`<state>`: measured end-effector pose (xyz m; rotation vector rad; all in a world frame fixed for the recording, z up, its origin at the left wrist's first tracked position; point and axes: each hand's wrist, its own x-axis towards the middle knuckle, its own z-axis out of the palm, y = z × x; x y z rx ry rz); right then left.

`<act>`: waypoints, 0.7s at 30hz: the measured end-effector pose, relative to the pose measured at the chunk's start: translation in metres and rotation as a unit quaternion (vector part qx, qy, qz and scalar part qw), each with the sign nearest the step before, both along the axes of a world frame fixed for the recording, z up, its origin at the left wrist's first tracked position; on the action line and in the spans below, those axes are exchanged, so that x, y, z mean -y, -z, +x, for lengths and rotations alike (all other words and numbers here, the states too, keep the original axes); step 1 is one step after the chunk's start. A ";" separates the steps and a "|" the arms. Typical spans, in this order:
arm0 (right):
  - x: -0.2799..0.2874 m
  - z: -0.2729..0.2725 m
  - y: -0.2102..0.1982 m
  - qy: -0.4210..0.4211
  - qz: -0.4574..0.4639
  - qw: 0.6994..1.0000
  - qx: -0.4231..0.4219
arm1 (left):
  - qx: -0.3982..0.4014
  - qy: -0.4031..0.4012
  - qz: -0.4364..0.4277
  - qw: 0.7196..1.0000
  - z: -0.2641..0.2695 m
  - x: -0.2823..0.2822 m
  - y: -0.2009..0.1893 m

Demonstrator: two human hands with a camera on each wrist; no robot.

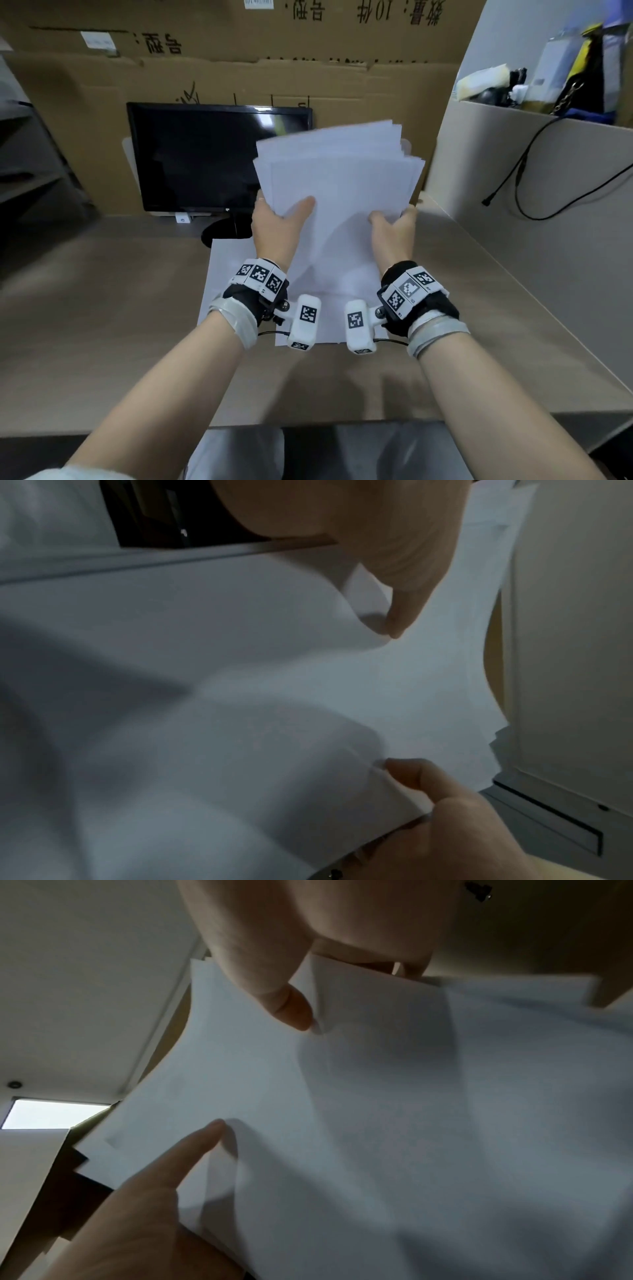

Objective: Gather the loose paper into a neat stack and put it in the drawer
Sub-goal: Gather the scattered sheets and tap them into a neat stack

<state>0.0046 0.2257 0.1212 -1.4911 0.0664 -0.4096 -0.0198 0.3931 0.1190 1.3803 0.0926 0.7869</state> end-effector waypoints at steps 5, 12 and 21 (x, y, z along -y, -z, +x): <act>0.001 -0.007 -0.005 -0.016 0.005 1.000 0.022 | -0.009 -0.001 0.016 1.000 -0.006 0.002 -0.008; 0.001 -0.010 -0.026 0.005 0.005 0.991 0.134 | -0.001 -0.004 0.019 1.000 -0.001 0.002 -0.030; -0.003 -0.002 -0.022 0.056 -0.129 0.974 0.175 | -0.047 0.044 0.019 0.998 0.003 -0.004 -0.007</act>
